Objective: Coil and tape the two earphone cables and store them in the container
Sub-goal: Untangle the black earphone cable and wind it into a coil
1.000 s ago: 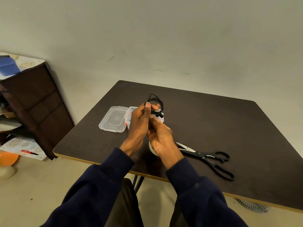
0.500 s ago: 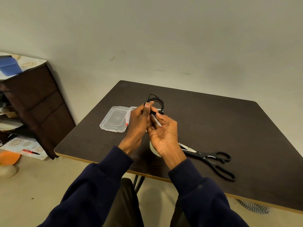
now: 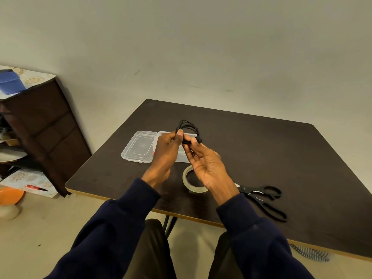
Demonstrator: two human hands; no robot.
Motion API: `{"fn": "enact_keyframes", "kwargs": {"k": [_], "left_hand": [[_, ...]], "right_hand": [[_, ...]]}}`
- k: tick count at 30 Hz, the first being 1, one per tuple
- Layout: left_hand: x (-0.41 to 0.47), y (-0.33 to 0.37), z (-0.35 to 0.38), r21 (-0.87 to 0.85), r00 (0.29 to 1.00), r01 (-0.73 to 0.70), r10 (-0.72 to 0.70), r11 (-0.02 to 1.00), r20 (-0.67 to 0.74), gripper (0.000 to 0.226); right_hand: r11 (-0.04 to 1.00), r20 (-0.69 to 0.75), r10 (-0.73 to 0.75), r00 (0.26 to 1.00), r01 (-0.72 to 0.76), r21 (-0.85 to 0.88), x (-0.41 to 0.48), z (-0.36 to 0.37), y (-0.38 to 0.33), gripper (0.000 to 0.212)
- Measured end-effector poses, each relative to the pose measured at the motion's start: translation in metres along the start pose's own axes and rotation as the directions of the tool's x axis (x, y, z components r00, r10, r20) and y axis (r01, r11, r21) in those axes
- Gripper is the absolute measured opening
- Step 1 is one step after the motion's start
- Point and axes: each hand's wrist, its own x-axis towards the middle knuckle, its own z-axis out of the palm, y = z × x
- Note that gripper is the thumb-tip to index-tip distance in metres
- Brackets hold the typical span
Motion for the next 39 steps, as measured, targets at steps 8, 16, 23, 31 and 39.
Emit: {"fn": "enact_keyframes", "kwargs": {"k": [8, 16, 23, 31, 39], "left_hand": [[-0.002, -0.002, 0.002, 0.027, 0.997, 0.01, -0.012, 1.0, 0.082, 0.035], [-0.001, -0.008, 0.003, -0.051, 0.991, 0.102, -0.097, 0.993, 0.089, 0.03], [0.003, -0.007, 0.007, -0.119, 0.986, 0.164, -0.165, 0.979, -0.005, 0.027], [-0.004, -0.008, 0.012, -0.181, 0.983, 0.182, -0.186, 0.966, -0.002, 0.024], [-0.005, -0.005, 0.006, -0.294, 0.964, 0.264, -0.243, 0.918, 0.107, 0.022]], "right_hand": [[0.994, -0.031, 0.109, 0.994, -0.109, 0.006, 0.004, -0.006, -0.009, 0.022], [0.988, -0.076, 0.111, 0.991, -0.119, -0.102, 0.008, -0.015, -0.01, 0.014], [0.982, -0.049, 0.12, 0.992, -0.126, -0.14, 0.013, -0.023, -0.012, 0.032], [0.983, -0.056, 0.062, 0.996, -0.071, -0.17, 0.011, -0.022, -0.016, 0.038], [0.411, 0.192, -0.53, 0.826, 0.448, -0.794, 0.008, -0.039, -0.011, 0.045]]}}
